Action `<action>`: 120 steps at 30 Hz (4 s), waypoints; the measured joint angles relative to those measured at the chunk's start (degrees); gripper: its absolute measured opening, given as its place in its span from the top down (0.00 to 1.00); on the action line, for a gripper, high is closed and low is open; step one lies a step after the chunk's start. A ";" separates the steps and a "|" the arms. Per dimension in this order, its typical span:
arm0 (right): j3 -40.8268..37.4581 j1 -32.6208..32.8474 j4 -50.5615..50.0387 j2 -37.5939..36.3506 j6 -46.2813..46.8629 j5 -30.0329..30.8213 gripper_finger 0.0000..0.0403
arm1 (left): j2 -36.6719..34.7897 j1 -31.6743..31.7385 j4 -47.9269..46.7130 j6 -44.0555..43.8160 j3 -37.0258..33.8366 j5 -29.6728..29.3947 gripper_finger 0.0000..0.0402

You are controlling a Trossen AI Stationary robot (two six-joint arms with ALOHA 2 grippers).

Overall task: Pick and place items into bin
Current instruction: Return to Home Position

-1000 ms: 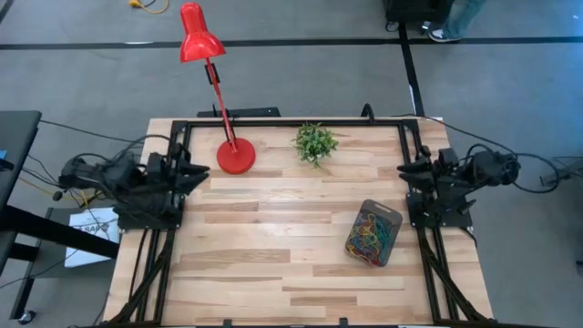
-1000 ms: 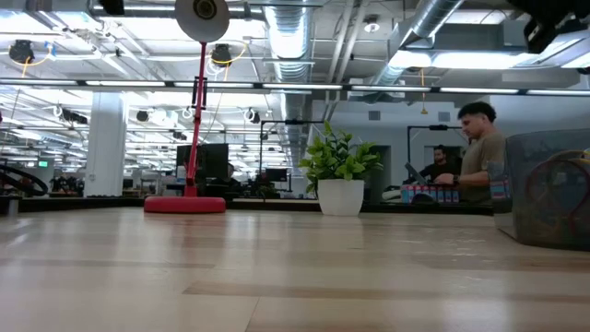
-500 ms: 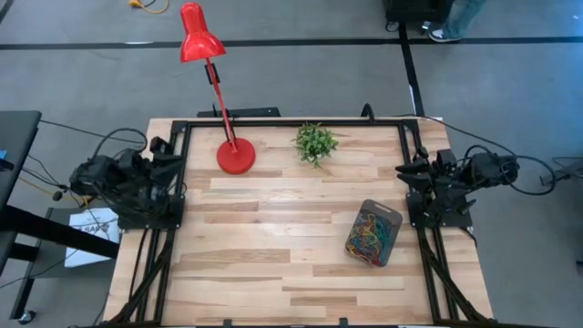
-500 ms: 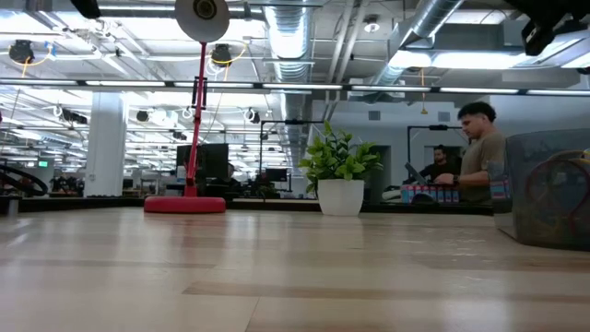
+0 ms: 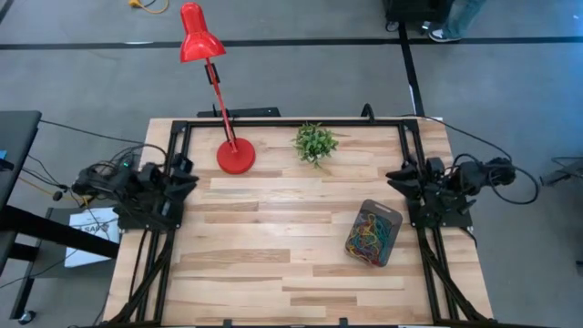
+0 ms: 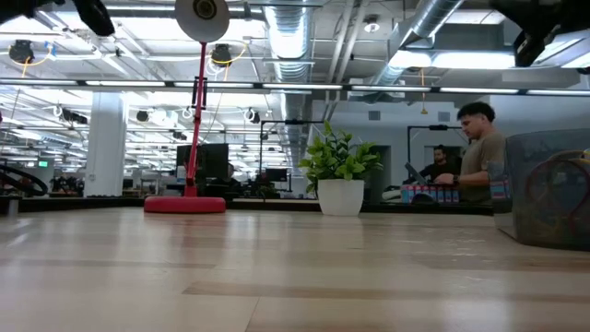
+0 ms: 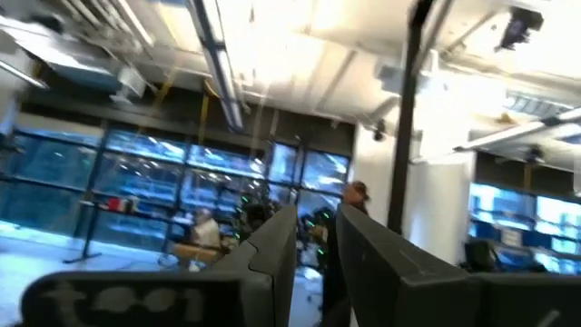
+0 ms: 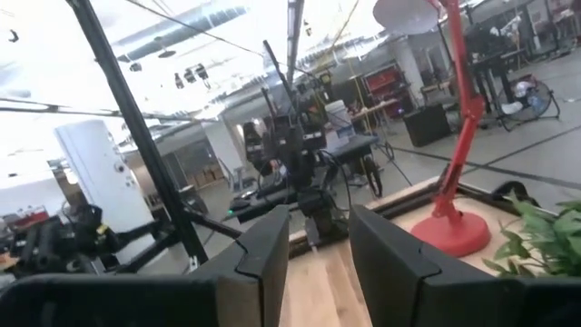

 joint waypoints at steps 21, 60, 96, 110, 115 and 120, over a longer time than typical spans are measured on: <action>-15.15 -0.01 19.46 0.00 0.05 1.07 0.73 | -0.07 0.00 3.73 -9.05 -9.90 -3.84 0.82; -17.40 -0.09 9.37 1.03 2.60 5.38 0.73 | -0.04 0.00 -19.05 -20.13 -9.92 -5.35 0.82; -17.44 -0.09 9.35 1.03 2.58 5.36 0.73 | -0.04 0.00 -19.39 -19.98 -9.90 -5.09 0.82; -17.44 -0.09 9.35 1.03 2.58 5.35 0.73 | -0.04 0.00 -19.40 -19.98 -9.90 -5.11 0.82; -17.44 -0.09 9.35 1.03 2.58 5.36 0.73 | -0.04 0.00 -19.40 -19.98 -9.90 -5.13 0.82; -17.44 -0.09 9.35 1.03 2.58 5.34 0.73 | -0.02 0.00 -19.41 -19.98 -9.90 -5.13 0.82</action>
